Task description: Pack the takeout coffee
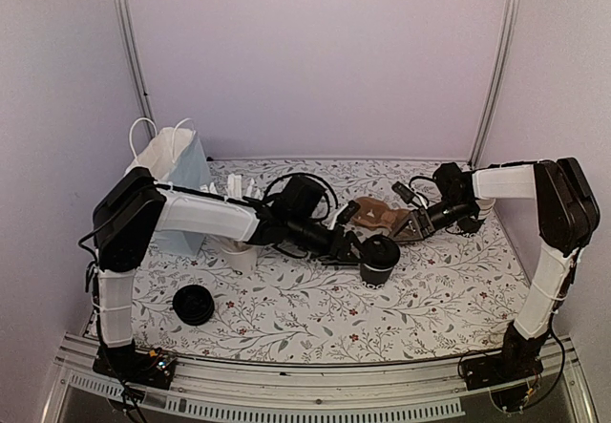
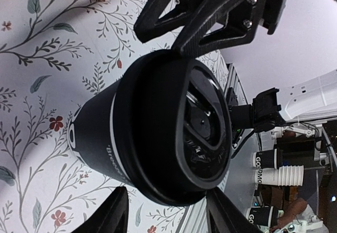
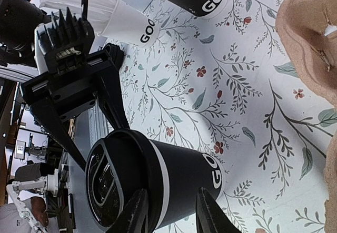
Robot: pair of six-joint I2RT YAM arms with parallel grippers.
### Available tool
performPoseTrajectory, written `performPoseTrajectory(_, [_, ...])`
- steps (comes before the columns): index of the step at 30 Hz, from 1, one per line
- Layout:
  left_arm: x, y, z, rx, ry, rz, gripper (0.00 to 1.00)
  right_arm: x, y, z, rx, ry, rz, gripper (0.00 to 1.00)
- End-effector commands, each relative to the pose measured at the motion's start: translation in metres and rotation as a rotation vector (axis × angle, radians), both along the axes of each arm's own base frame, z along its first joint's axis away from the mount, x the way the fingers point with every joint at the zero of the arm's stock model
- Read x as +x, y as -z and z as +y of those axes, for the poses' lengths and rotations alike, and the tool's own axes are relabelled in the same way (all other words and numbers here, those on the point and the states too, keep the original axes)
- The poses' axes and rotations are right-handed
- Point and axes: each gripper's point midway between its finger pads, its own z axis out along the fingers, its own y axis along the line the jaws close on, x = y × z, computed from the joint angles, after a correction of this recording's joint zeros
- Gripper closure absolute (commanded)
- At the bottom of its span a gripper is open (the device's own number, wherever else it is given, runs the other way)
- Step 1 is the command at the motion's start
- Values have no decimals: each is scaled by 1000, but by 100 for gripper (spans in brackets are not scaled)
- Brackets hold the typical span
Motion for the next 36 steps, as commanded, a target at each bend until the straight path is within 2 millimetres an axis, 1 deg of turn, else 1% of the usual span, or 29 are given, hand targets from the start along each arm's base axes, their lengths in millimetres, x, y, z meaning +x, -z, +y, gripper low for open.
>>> performPoseTrajectory(1, [6, -8, -10, -18, -7, -48, 48, -20, 57, -18, -219, 1, 92, 68])
performPoseTrajectory(4, [5, -1, -9, -3, -10, -37, 49, -20, 56, -18, -215, 1, 94, 68])
performPoseTrajectory(7, [7, 8, -8, 40, -20, -51, 51, -23, 60, -19, -223, -3, 105, 68])
performPoseTrajectory(12, [8, 52, 15, 274, -67, -58, 55, -27, 69, -21, -234, -6, 127, 68])
performPoseTrajectory(17, [-2, 99, 45, 465, -74, -9, 61, -33, 81, -24, -257, -8, 157, 68])
performPoseTrajectory(20, [-6, 115, 56, 524, -77, 9, 63, -36, 86, -25, -258, -10, 173, 68])
performPoseTrajectory(23, [-5, 124, 65, 567, -90, 6, 64, -37, 87, -26, -266, -10, 176, 68])
performPoseTrajectory(25, [-3, 122, 64, 564, -88, -6, 64, -38, 87, -26, -264, -11, 178, 68])
performPoseTrajectory(26, [-2, 118, 61, 551, -89, -17, 64, -38, 87, -25, -260, -12, 181, 68])
performPoseTrajectory(28, [2, 103, 52, 507, -91, -54, 63, -38, 82, -23, -241, -15, 177, 68])
performPoseTrajectory(30, [10, 81, 43, 466, -102, -103, 62, -35, 76, -22, -231, -17, 159, 68])
performPoseTrajectory(33, [19, 48, 32, 404, -120, -174, 59, -32, 61, -19, -202, -24, 131, 67])
performPoseTrajectory(36, [24, 13, 22, 324, -129, -246, 57, -31, 38, -11, -134, -42, 111, 63])
